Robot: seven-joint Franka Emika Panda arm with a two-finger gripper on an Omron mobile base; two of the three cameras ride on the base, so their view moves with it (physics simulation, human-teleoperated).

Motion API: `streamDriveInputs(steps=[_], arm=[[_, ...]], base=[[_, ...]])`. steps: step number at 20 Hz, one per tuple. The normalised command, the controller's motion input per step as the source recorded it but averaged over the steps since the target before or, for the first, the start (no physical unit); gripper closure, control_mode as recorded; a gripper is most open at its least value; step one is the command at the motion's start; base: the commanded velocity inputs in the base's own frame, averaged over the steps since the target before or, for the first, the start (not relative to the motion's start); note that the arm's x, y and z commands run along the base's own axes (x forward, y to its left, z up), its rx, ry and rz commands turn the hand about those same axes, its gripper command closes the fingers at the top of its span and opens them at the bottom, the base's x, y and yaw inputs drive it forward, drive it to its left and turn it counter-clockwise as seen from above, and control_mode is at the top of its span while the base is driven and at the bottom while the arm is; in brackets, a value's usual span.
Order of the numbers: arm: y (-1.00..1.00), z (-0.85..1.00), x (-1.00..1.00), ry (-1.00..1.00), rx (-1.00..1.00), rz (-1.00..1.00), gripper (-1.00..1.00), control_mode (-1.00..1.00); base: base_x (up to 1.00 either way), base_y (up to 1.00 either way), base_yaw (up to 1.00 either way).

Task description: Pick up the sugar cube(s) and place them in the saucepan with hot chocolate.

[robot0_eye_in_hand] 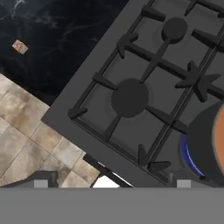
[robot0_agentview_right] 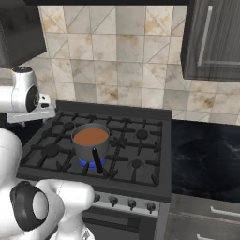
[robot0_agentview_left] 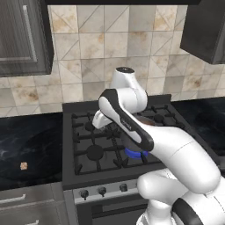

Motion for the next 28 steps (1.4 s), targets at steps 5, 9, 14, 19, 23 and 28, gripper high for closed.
streamDriveInputs(steps=[5, 9, 14, 19, 23, 28], arm=[[0.70, -0.48, 0.00, 0.05, 0.00, 0.21, -1.00, -1.00], [0.57, -0.51, 0.00, 0.12, 0.00, 0.17, -1.00, -1.00], [0.51, -0.41, 0.05, 0.11, 0.00, 0.07, -1.00, -1.00], [0.46, -0.17, 0.16, 0.03, -0.03, 0.00, -1.00, -1.00], [0.64, 0.00, 0.03, 0.00, -0.13, 0.00, -1.00, -1.00], [0.46, 0.00, 0.06, 0.00, -0.09, 0.00, -1.00, -1.00]], base=[[0.00, 0.00, 0.00], [0.00, 0.00, 0.00], [0.00, 0.00, 0.00], [0.00, 0.00, 0.00], [0.00, 0.00, 0.00], [0.00, 0.00, 0.00]])
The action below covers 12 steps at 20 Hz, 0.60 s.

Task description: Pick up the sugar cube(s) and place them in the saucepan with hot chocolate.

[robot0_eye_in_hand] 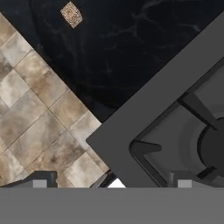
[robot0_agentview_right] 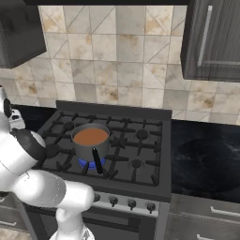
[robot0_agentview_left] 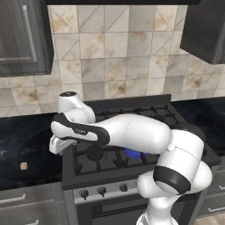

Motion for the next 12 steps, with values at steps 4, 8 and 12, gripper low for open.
streamDriveInputs(steps=[4, 8, 12], arm=[[0.37, -0.01, 0.04, 0.00, -0.02, 0.00, -1.00, -1.00], [0.32, -0.18, 0.04, 0.01, 0.00, 0.00, -1.00, -1.00], [0.22, -0.41, 0.00, 0.00, 0.00, 0.00, -1.00, -1.00]], base=[[0.00, 0.00, 0.00], [0.00, 0.00, 0.00], [0.00, 0.00, 0.00]])
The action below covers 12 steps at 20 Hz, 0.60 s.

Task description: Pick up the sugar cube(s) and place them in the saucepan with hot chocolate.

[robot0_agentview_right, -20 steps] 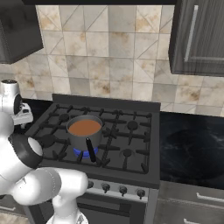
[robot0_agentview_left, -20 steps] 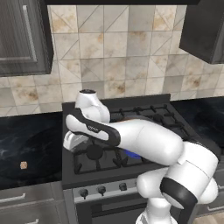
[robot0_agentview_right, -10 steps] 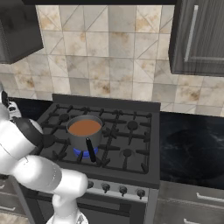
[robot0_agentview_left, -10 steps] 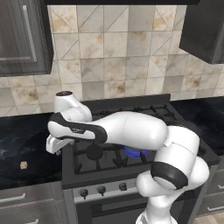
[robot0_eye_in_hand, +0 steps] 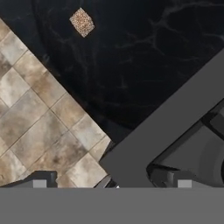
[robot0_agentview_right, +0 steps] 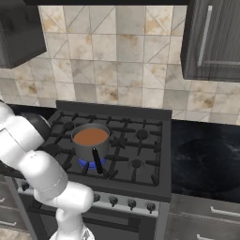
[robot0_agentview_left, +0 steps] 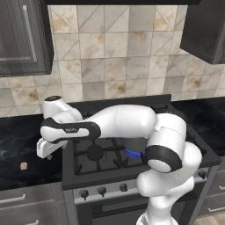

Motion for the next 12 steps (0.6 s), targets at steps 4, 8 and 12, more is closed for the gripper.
streamDriveInputs(steps=[4, 8, 12], arm=[[0.24, -0.39, 0.00, 0.00, 0.00, 0.00, -1.00, -1.00], [0.40, -0.25, 0.00, 0.00, 0.00, 0.00, -1.00, -1.00], [0.49, -0.20, 0.18, 0.00, 0.00, 0.00, -1.00, -1.00]], base=[[0.00, 0.00, 0.00], [0.00, 0.00, 0.00], [0.00, 0.00, 0.00]])
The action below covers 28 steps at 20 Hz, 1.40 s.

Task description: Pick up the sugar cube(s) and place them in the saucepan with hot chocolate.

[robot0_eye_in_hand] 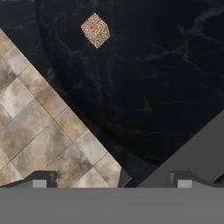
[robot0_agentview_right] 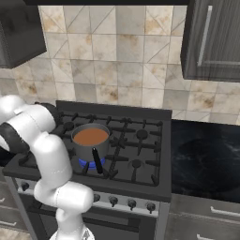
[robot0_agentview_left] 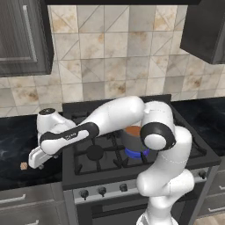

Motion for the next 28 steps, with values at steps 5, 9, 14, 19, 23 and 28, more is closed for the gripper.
streamDriveInputs(steps=[5, 9, 14, 19, 23, 28], arm=[[0.37, -0.06, 0.37, 0.00, 0.00, 0.00, -1.00, -1.00], [0.33, -0.01, 0.24, 0.00, 0.00, 0.00, -1.00, -1.00], [0.34, 0.00, 0.00, 0.00, -0.02, 0.00, -1.00, -1.00], [0.41, -0.01, 0.00, 0.00, 0.00, 0.00, -1.00, -1.00], [0.25, -0.11, 0.00, 0.00, 0.00, 0.00, -1.00, -1.00], [0.18, -0.17, 0.01, 0.00, 0.00, 0.00, -1.00, -1.00]], base=[[0.00, 0.00, 0.00], [0.00, 0.00, 0.00], [0.00, 0.00, 0.00], [0.00, 0.00, 0.00], [0.00, 0.00, 0.00], [0.00, 0.00, 0.00]])
